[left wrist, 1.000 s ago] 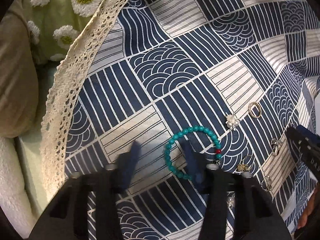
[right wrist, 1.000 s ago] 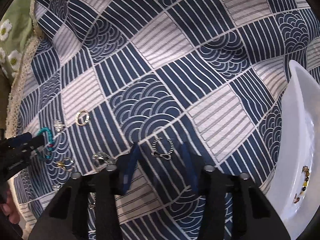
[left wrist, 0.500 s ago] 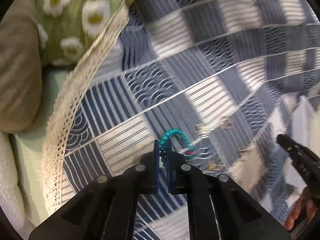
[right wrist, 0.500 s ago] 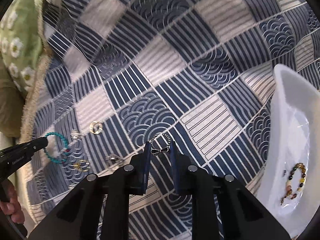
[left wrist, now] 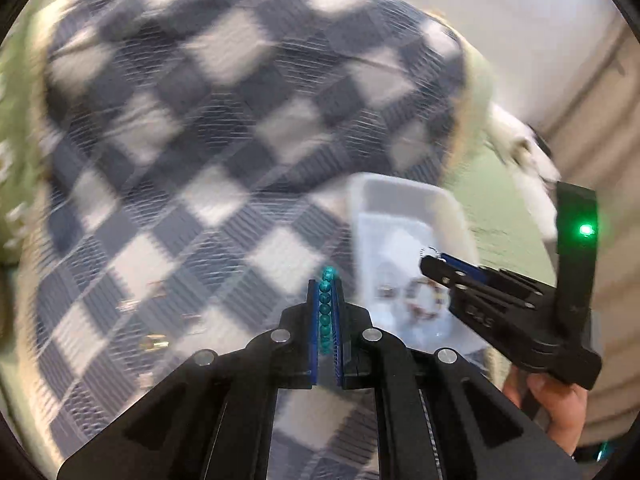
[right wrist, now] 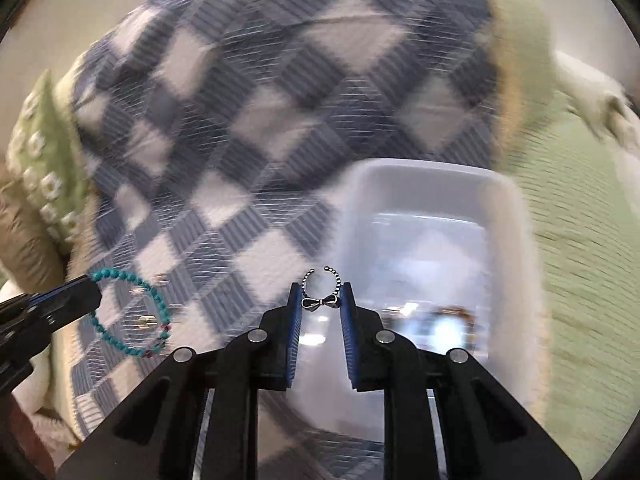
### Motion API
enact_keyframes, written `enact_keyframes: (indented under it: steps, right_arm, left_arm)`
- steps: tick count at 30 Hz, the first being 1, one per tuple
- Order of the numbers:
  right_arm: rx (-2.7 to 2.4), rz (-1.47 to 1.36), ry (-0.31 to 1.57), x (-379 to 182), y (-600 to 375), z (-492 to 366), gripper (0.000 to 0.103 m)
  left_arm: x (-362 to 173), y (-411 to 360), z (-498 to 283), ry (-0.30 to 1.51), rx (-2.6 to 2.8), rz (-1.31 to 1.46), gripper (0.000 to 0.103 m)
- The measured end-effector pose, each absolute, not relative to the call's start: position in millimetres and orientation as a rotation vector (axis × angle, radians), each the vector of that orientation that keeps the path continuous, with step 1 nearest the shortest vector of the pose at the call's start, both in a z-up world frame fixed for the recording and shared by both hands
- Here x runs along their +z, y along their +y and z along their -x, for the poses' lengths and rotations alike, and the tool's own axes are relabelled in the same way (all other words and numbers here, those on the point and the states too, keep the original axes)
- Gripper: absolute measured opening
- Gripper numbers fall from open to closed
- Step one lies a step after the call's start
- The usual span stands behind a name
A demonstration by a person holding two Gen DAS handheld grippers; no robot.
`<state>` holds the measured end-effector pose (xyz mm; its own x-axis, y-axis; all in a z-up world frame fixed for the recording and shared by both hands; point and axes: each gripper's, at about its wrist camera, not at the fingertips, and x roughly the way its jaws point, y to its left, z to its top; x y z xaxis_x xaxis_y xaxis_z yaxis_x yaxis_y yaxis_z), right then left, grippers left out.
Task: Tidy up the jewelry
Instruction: 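Carry both items into the white tray and open both tools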
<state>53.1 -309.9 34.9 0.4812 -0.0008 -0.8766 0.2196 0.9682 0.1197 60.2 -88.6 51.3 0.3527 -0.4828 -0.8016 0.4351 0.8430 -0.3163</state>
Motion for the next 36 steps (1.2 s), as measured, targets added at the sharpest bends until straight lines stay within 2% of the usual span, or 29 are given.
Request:
enact_keyframes:
  steps: [5,9,16,25,27,29,31,36]
  right_arm:
    - [-0.209,-0.244,1.128,0.5,-372.2,-35.5,0.020]
    - [-0.237,-0.236,1.208,-35.5,-395.8,-22.3,0.020]
    - [-0.174,-0.214,1.245,-57.3,-398.6,-16.5,0.020]
    - [-0.152,-0.225,1.272,-61.2,-394.7,-20.7,0.020]
    - [-0.149,-0.228,1.281,-64.1,-394.0,-22.5,0.020]
    - [-0.152,-0.221,1.285,-65.6,-393.0,-23.5,0.020]
    - [-0.155,-0.219,1.290,-66.8,-393.0,-23.8,0.020]
    - [-0.158,-0.211,1.301,-71.7,-390.2,-24.6,0.020]
  left_arm:
    - [18.6,-175.3,-59.4,1.135,-0.683,0.023,0.006]
    - [-26.9,-226.1,-65.3,1.211,-0.660,-0.003,0.006]
    - [-80.7,-255.8,-79.4,1.284,-0.579,-0.066,0.006]
    - [-94.9,-262.8,-82.6,1.316,-0.515,-0.127,0.008]
    - [-92.6,-266.3,-82.8,1.320,-0.513,-0.116,0.012]
    - [-87.3,-263.7,-83.7,1.316,-0.504,-0.108,0.030]
    - [-78.0,-260.5,-83.9,1.293,-0.501,-0.107,0.038]
    - [-58.7,-248.9,-83.6,1.272,-0.510,-0.072,0.038]
